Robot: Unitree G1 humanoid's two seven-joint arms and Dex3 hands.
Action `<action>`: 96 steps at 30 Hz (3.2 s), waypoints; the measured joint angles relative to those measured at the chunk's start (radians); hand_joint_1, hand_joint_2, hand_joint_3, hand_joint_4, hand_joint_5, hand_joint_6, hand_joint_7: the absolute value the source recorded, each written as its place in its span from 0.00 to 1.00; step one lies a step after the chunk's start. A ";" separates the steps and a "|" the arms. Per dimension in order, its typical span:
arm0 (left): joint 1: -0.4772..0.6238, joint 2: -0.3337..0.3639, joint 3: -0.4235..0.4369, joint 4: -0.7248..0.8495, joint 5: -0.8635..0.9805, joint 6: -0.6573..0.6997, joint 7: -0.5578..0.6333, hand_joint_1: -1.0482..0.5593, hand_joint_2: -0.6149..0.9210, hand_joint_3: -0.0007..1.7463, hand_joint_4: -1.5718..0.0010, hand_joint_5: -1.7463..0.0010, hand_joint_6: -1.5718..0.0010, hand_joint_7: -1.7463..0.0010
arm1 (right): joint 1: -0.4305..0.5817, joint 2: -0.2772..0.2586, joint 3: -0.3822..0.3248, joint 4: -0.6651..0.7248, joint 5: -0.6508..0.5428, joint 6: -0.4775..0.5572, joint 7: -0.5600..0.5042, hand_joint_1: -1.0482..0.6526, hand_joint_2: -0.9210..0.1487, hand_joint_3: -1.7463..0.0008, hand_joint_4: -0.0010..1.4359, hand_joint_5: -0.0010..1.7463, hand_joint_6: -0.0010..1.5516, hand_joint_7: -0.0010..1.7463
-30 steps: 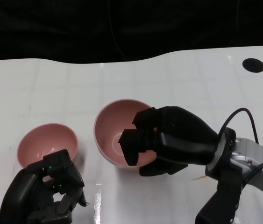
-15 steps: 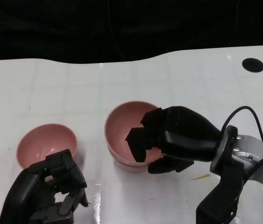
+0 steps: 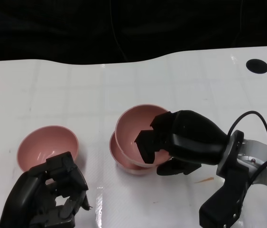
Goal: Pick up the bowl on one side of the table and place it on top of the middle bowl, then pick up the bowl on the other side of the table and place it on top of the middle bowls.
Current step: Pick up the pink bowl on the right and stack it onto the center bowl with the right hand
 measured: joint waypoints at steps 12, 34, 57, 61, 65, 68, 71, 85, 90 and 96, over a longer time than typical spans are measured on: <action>0.000 0.000 -0.001 -0.004 0.000 0.003 0.004 0.65 0.78 0.66 0.51 0.07 0.50 0.19 | -0.020 -0.001 0.048 0.001 -0.020 0.029 0.001 0.51 0.13 0.73 0.58 1.00 0.36 1.00; 0.000 0.000 -0.006 -0.013 0.001 0.005 0.006 0.65 0.79 0.65 0.51 0.05 0.51 0.19 | -0.035 0.020 0.075 0.017 -0.029 0.029 -0.038 0.51 0.11 0.76 0.59 1.00 0.37 1.00; 0.004 -0.003 -0.010 -0.015 0.005 0.003 0.010 0.65 0.78 0.67 0.52 0.05 0.51 0.18 | -0.098 0.045 0.101 0.077 -0.030 0.027 -0.067 0.53 0.10 0.81 0.57 1.00 0.35 1.00; 0.004 -0.003 -0.010 -0.015 0.003 0.003 0.010 0.65 0.78 0.66 0.52 0.04 0.51 0.18 | -0.099 0.047 0.107 0.086 -0.031 0.028 -0.069 0.53 0.09 0.82 0.58 1.00 0.36 1.00; 0.006 -0.003 -0.010 -0.024 0.002 0.004 0.014 0.65 0.79 0.66 0.52 0.05 0.51 0.19 | -0.099 0.049 0.112 0.091 -0.035 0.031 -0.076 0.52 0.08 0.83 0.58 1.00 0.37 1.00; 0.009 -0.003 -0.010 -0.026 0.003 0.004 0.016 0.65 0.79 0.66 0.52 0.05 0.51 0.19 | -0.099 0.049 0.120 0.091 -0.037 0.041 -0.088 0.52 0.06 0.84 0.59 1.00 0.38 0.98; 0.012 -0.003 -0.010 -0.031 0.002 0.011 0.017 0.65 0.79 0.65 0.52 0.06 0.51 0.19 | -0.099 0.049 0.130 0.092 -0.038 0.047 -0.092 0.51 0.05 0.85 0.59 1.00 0.40 0.96; 0.012 -0.003 -0.010 -0.034 -0.013 0.031 0.017 0.65 0.79 0.64 0.50 0.08 0.50 0.20 | -0.099 0.048 0.139 0.139 -0.038 0.048 -0.105 0.52 0.01 0.86 0.59 1.00 0.37 0.97; 0.012 -0.003 -0.009 -0.038 -0.014 0.037 0.017 0.65 0.78 0.66 0.49 0.08 0.49 0.20 | -0.099 0.048 0.141 0.148 -0.038 0.049 -0.105 0.52 0.01 0.87 0.59 1.00 0.40 0.91; 0.012 -0.004 -0.010 -0.043 -0.014 0.042 0.017 0.65 0.78 0.67 0.49 0.09 0.49 0.20 | -0.099 0.048 0.142 0.153 -0.038 0.049 -0.108 0.51 0.00 0.87 0.59 1.00 0.38 0.93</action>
